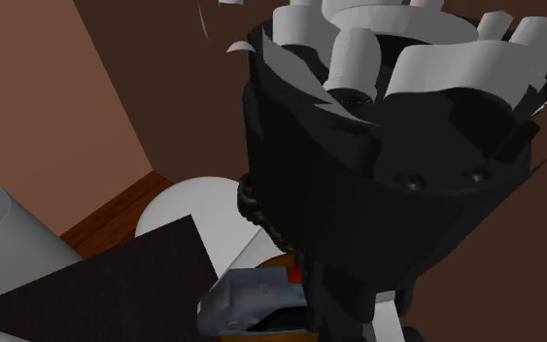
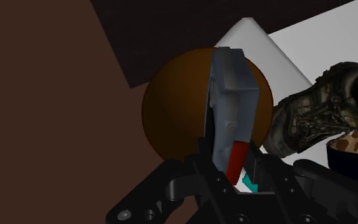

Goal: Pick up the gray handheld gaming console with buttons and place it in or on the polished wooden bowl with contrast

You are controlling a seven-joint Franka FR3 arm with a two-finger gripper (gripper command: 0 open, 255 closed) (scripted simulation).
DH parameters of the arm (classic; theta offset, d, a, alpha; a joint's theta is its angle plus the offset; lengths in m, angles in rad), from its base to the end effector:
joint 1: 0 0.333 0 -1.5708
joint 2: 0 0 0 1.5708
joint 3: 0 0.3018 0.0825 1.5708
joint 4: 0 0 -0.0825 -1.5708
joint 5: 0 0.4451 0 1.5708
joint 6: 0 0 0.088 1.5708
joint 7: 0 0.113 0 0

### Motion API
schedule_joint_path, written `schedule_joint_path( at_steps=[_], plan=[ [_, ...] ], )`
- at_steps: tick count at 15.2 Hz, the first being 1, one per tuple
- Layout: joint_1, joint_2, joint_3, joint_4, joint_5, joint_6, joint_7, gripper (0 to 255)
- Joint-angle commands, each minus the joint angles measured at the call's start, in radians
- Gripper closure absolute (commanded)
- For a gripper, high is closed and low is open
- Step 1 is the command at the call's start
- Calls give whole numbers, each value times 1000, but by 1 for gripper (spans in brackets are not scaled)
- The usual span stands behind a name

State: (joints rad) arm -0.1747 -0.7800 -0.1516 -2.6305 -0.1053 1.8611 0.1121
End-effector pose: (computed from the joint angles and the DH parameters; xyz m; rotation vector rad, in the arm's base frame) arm 0.3658 -0.1281 0.4466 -3.0845 0.5699 -0.0107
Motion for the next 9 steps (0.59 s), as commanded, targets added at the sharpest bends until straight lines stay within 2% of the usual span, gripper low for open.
schedule_joint_path(
  at_steps=[1, 9],
  plan=[
    [-1, 1, -3, -27, -3, 28, 0, 255],
    [-6, 28, -15, -119, -14, 147, 1, 255]
  ],
)
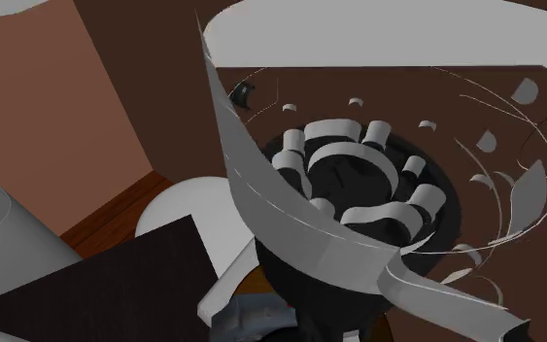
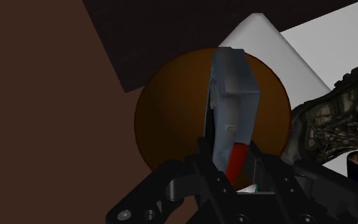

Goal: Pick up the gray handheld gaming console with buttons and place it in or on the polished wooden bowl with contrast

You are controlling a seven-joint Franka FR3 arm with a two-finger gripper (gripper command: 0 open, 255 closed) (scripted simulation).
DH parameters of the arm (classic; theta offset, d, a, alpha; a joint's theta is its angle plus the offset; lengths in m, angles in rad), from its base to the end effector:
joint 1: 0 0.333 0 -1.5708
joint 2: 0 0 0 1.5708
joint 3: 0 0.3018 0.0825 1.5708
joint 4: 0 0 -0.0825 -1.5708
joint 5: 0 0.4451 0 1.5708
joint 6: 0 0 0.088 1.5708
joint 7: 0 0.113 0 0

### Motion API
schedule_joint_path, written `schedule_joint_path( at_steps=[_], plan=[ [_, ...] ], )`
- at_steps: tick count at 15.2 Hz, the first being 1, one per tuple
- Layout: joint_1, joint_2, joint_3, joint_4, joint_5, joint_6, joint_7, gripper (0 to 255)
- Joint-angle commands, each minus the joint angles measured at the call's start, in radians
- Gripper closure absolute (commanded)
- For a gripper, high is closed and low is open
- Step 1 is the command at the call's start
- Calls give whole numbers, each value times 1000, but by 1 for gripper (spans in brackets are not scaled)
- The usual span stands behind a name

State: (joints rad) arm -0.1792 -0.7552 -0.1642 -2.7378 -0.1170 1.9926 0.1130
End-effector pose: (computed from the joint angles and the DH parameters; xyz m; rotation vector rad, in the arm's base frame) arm 0.3625 -0.1270 0.3912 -3.0847 0.5690 -0.0100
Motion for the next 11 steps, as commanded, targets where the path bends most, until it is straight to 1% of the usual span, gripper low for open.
schedule_joint_path(
  at_steps=[1, 3, 11],
  plan=[
    [-2, 8, -4, -23, -3, 32, 0, 255],
    [-2, 19, -7, -43, -6, 62, 0, 255],
    [-2, 19, -7, -43, -6, 62, 0, 255]
  ],
)
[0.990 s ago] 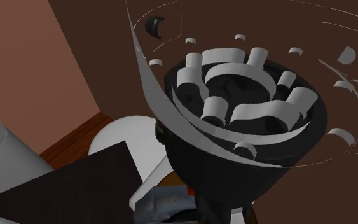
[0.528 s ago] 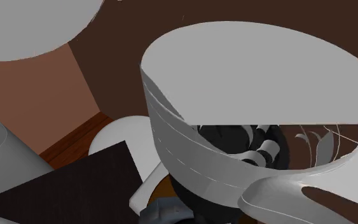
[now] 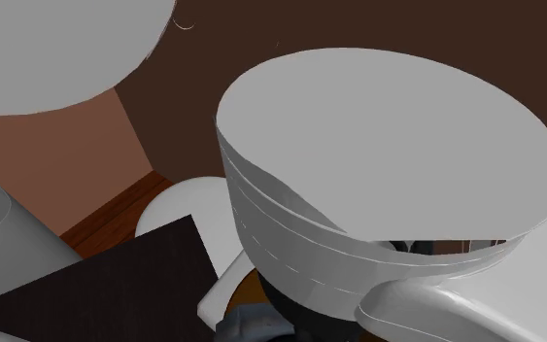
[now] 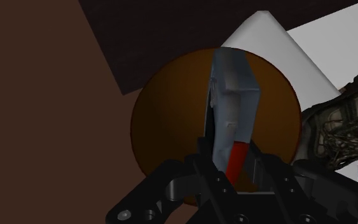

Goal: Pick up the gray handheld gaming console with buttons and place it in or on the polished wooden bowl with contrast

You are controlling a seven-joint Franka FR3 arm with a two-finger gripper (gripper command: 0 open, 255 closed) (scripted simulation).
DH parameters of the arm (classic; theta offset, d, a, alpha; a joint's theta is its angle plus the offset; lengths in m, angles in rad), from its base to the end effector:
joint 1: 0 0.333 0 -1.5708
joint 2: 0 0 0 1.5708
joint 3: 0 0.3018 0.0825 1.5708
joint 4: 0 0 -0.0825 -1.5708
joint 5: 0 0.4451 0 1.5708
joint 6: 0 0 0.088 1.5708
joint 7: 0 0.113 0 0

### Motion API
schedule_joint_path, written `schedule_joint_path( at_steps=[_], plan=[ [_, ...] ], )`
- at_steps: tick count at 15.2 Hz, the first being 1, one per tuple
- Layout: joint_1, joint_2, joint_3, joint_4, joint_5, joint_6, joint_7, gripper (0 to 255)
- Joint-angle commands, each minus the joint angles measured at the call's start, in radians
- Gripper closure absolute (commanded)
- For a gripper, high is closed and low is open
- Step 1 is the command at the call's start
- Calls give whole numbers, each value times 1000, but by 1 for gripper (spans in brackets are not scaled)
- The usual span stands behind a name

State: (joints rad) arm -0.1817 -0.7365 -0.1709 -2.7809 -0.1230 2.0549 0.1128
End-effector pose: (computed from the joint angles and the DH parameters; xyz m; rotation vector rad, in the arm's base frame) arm 0.3603 -0.1267 0.3669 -3.0847 0.5691 -0.0109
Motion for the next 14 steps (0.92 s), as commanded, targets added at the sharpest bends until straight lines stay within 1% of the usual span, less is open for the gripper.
schedule_joint_path(
  at_steps=[1, 6, 10, 14],
  plan=[
    [0, 0, 0, 0, 0, 0, 0, 0],
    [0, 0, 0, 0, 0, 0, 0, 0],
    [4, -41, 14, 106, 13, -146, -1, 0],
    [4, -41, 14, 106, 13, -146, -1, 0]
  ],
)
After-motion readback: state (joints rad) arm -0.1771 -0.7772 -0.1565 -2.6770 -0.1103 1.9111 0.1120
